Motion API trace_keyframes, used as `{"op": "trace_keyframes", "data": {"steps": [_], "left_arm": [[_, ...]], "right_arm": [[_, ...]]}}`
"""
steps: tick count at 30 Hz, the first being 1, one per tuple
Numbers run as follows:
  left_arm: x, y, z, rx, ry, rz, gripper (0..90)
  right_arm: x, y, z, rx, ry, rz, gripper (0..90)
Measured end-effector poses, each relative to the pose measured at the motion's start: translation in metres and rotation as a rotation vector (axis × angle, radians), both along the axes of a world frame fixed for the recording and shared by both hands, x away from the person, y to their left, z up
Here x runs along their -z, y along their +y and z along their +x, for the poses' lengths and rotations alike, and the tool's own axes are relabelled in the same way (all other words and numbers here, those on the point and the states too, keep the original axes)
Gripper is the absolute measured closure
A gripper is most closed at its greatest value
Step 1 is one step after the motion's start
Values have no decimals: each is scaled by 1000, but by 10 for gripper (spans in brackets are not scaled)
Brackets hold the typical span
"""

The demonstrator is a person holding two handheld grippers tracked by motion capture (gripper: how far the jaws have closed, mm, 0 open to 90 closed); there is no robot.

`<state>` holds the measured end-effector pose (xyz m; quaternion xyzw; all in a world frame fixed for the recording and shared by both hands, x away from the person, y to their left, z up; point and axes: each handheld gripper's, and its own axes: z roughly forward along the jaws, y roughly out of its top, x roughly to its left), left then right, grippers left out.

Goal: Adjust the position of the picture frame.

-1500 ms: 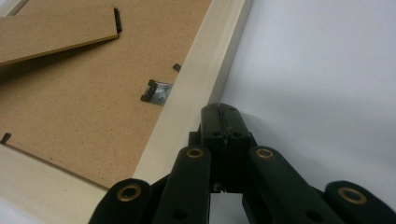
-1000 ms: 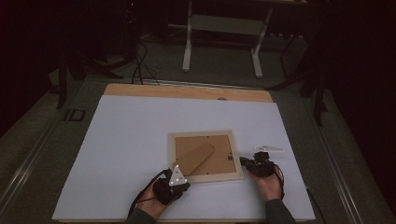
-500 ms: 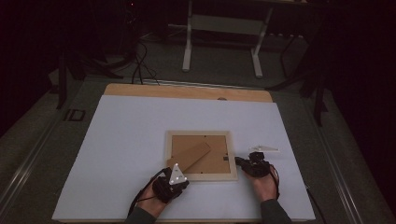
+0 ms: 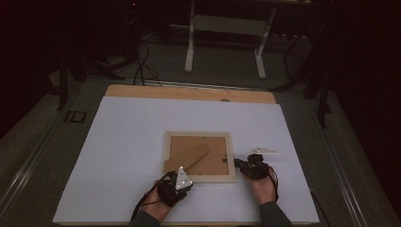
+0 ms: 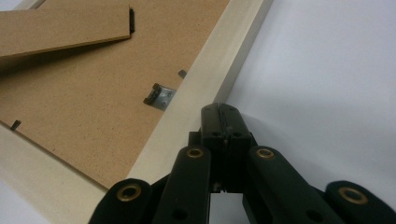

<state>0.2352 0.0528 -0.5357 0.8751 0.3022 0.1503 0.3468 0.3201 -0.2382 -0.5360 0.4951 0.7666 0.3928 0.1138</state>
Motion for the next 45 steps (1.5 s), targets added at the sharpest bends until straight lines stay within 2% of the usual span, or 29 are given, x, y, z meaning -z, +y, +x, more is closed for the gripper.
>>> {"op": "trace_keyframes", "data": {"steps": [6, 21, 29, 33, 38, 45], "left_arm": [[0, -3, 1, -8, -9, 5, 900], [1, -14, 4, -20, -30, 15, 900], [0, -35, 6, 14, -38, 22, 900], [0, -51, 9, 40, -37, 22, 900], [-1, -67, 12, 69, -40, 24, 900], [-1, -84, 17, 79, -42, 29, 900]], "right_arm": [[2, 3, 1, 4, 10, 31, 898], [2, 14, 1, -8, 9, 30, 877], [2, 15, 1, -10, 5, 21, 890], [0, 18, 0, -38, 3, 12, 896], [0, 18, 0, -42, 1, 14, 895], [1, 20, 0, -37, 0, 13, 881]]}}
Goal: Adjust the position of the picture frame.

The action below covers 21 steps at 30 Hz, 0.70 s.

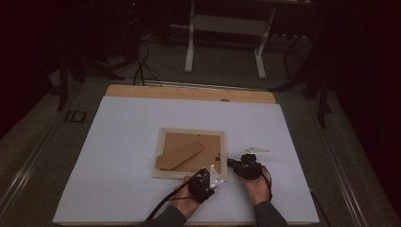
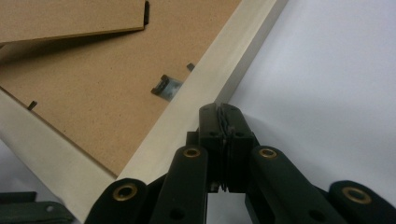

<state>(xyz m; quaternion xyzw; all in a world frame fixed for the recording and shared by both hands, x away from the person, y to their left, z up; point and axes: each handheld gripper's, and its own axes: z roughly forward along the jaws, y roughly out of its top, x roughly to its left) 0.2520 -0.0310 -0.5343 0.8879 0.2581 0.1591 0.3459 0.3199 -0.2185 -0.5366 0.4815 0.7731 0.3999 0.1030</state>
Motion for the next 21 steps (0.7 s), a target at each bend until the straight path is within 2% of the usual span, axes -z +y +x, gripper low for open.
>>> {"op": "trace_keyframes", "data": {"steps": [13, 15, 18, 21], "left_arm": [[-1, -6, 12, -16, 11, -16, 900], [-1, -5, 11, -16, 7, 12, 900], [-2, 2, 7, -5, -2, 29, 900], [-2, 20, 3, -19, -11, 46, 900]], "right_arm": [[1, 2, -1, -15, -4, -8, 864], [1, 2, -1, -16, -6, -9, 860], [1, 1, -1, -23, -4, -9, 854], [1, 1, -2, -29, -6, -12, 859]]}}
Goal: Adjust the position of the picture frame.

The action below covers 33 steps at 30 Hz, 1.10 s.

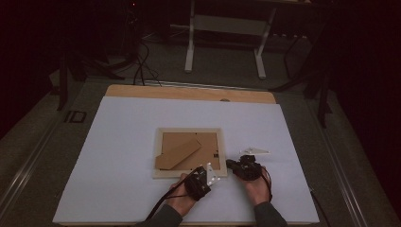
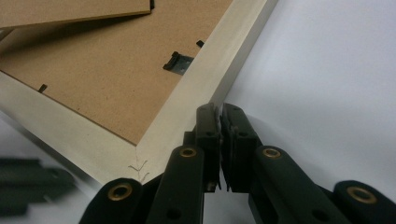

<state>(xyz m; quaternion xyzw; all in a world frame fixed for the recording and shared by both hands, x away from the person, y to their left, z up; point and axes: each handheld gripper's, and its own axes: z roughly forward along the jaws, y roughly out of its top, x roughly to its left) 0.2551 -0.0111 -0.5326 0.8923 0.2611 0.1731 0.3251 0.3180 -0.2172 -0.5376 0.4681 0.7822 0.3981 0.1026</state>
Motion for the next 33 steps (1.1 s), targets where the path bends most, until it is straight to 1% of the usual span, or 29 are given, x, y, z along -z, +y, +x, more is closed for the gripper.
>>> {"op": "trace_keyframes", "data": {"steps": [3, 5, 7, 9, 12, 14, 16, 17, 18, 19, 23, 26, 28, 33], "left_arm": [[0, 19, -2, -27, -2, 7, 900], [0, 36, -3, -46, 4, -2, 900], [1, 48, -5, -55, -3, 7, 900], [1, 63, -8, -78, 0, 5, 899], [0, 79, -10, -99, 10, 5, 898], [0, 85, -10, -102, 13, 0, 898], [1, 84, -11, -99, 8, 6, 900], [0, 83, -11, -95, 1, 14, 900], [0, 81, -11, -90, -10, 32, 900], [0, 80, -11, -89, -14, 37, 900], [0, 79, -8, -87, -8, 23, 900], [0, 79, -5, -88, -8, 26, 900], [0, 80, -4, -89, -7, 21, 900], [1, 80, -4, -93, -11, 24, 899]], "right_arm": [[0, 0, -1, -2, -2, -2, 861], [0, 0, -1, -5, 0, -1, 861], [0, 0, -2, -6, 1, 1, 861], [-1, -1, -2, -9, -3, -1, 861], [-1, -1, -2, -10, -4, -2, 861], [-1, -1, -3, -12, -5, -3, 861], [-2, -1, -3, -13, -9, -2, 861], [-3, 0, -3, -13, -8, -1, 861], [-3, 0, -3, -15, -11, -3, 861], [-3, 0, -3, -16, -13, -4, 861], [-3, 0, -3, -17, -15, -5, 861], [-3, 0, -3, -17, -16, -6, 861], [-3, 0, -3, -17, -16, -6, 861], [-5, -3, -3, -10, -19, 1, 860]]}}
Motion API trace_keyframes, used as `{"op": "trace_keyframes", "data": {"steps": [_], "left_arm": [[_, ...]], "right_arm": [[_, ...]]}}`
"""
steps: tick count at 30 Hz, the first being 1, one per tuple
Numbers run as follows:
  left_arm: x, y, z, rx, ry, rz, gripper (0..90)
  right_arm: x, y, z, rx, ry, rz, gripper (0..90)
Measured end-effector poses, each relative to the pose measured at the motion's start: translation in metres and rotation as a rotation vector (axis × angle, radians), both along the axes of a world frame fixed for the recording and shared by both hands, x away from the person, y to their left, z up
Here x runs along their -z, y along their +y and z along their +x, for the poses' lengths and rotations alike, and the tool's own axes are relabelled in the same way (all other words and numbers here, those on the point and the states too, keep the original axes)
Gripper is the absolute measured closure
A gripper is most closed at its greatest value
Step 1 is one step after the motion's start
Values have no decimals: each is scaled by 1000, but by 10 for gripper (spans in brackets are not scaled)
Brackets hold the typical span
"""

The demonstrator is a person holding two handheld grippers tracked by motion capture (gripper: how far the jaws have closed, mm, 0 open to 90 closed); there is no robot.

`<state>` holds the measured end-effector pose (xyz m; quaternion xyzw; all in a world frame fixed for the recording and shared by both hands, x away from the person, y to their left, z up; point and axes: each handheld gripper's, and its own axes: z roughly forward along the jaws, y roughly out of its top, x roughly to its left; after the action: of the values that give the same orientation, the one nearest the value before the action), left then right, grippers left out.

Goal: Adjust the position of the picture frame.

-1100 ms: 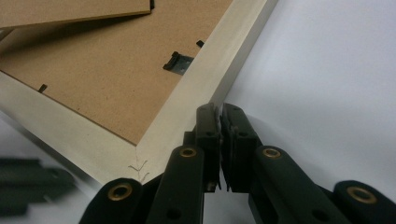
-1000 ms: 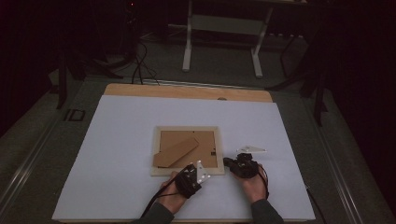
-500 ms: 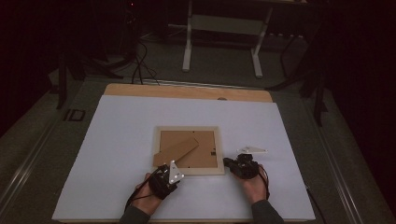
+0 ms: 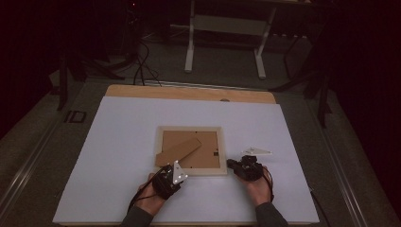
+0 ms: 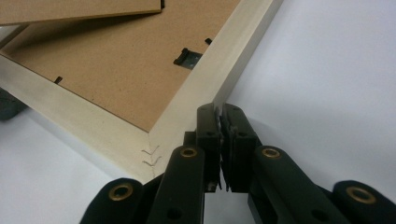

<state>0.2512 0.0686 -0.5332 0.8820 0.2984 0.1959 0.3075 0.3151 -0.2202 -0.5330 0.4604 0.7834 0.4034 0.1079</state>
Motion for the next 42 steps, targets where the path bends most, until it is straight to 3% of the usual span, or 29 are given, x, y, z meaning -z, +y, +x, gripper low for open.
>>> {"op": "trace_keyframes", "data": {"steps": [10, 13, 18, 24, 26, 28, 31, 35, 42], "left_arm": [[-1, 10, -1, -34, 24, -16, 892], [-2, 17, -3, -54, 23, 4, 888], [-3, 27, -2, -80, 41, -1, 889], [-5, 37, -1, -74, 53, 11, 878], [-11, 43, -4, -25, 51, -23, 841], [-20, 48, -7, -12, 39, -67, 838], [-32, 57, -9, 22, 42, -162, 825], [-42, 70, -10, 26, 48, -269, 788], [-54, 86, -9, 9, 39, -370, 737]], "right_arm": [[-3, -9, 1, 18, -6, 16, 860], [-4, -10, 1, 22, -7, 17, 859], [-5, -12, 1, 25, -10, 22, 857], [-6, -15, 1, 28, -15, 26, 854], [-6, -16, 1, 30, -14, 29, 855], [-7, -17, 1, 21, -21, 27, 857], [-8, -18, 1, 13, -28, 24, 857], [-9, -18, 1, 13, -29, 25, 856], [-8, -18, 1, 10, -31, 25, 847]]}}
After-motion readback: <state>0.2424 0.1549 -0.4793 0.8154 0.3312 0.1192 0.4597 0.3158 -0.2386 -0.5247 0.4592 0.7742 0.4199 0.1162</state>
